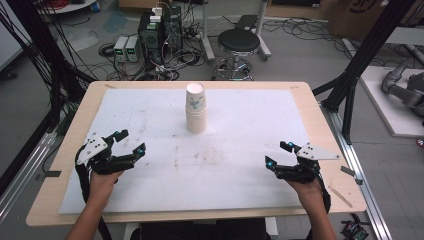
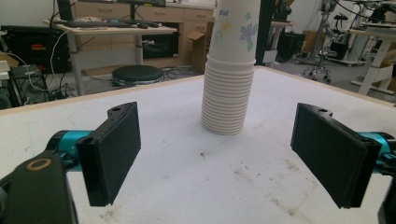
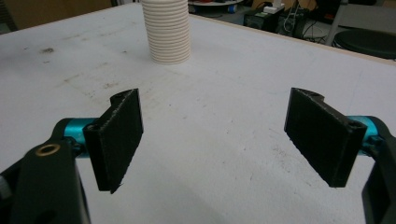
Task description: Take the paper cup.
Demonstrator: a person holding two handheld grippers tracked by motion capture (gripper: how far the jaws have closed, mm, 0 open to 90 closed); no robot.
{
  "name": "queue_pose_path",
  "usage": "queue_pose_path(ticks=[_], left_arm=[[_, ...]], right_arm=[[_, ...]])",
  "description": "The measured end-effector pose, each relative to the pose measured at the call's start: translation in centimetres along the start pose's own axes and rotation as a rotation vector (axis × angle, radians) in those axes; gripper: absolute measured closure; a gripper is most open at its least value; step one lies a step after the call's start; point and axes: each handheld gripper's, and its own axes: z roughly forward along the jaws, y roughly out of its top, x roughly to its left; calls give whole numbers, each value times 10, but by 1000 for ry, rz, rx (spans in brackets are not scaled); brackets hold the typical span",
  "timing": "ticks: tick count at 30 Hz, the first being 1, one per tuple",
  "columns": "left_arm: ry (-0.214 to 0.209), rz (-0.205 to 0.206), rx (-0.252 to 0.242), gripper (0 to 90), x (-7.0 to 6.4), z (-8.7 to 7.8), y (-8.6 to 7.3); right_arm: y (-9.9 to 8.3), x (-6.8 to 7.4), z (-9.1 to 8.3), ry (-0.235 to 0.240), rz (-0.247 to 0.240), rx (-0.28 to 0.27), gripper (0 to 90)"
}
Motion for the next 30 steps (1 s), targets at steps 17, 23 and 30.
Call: queue_pose_path(ticks=[17, 23, 30], left_arm=[[-36, 19, -1, 156, -4, 4, -1], [-66, 44, 19, 157, -7, 9, -2], [-64, 9, 30, 154, -7, 14, 2]], right_arm=[[-2, 1, -2, 8, 2, -4, 198], [-2, 2, -3, 3, 1, -6, 198], [-2, 3, -4, 5, 7, 5, 198]])
